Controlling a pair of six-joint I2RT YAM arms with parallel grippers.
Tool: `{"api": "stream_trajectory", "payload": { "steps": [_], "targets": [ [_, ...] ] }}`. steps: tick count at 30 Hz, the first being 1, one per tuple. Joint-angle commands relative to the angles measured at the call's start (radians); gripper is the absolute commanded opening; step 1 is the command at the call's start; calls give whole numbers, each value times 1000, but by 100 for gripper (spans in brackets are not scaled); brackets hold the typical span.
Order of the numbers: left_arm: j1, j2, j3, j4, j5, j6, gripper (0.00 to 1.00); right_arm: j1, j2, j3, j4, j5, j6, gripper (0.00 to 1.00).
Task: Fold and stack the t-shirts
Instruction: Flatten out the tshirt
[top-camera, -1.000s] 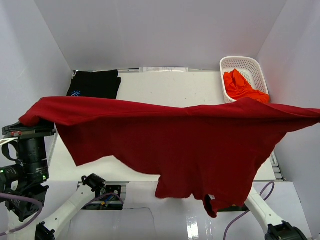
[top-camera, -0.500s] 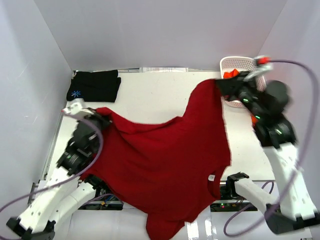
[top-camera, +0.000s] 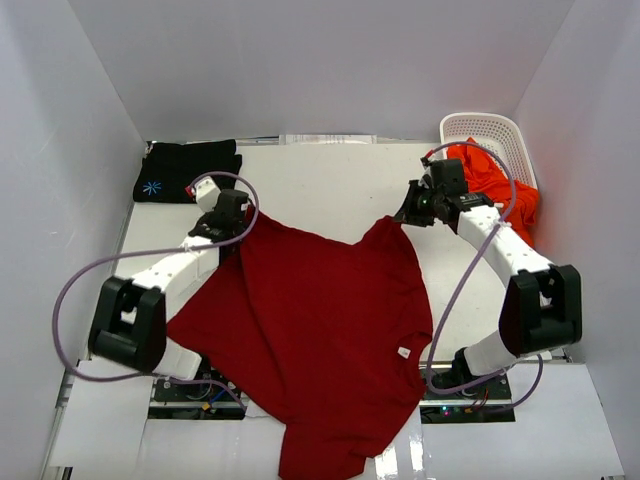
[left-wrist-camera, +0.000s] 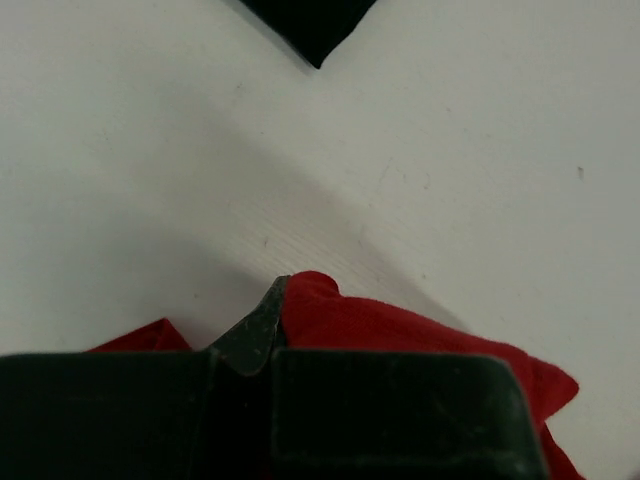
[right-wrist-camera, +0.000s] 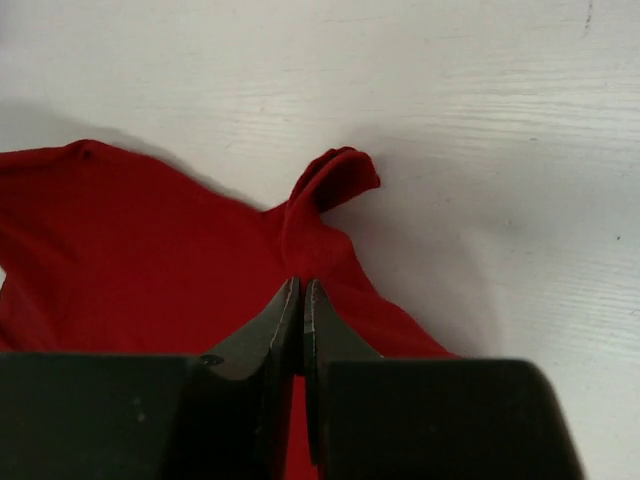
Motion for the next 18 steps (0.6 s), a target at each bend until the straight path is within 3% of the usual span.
{"api": "stream_trajectory", "payload": {
  "steps": [1, 6, 12, 18],
  "targets": [
    [59, 133, 120, 67, 103, -34, 0, -26, 82, 88, 56, 40, -16, 8],
    [77, 406, 299, 25, 114, -28, 0, -81, 199, 159, 59, 42, -14, 8],
    [145, 511, 383, 131, 220, 27, 0, -141, 272, 226, 59, 44, -26, 8],
    [162, 575, 535, 56, 241, 102, 0, -178, 357, 323, 62, 22, -39, 8]
  ]
}}
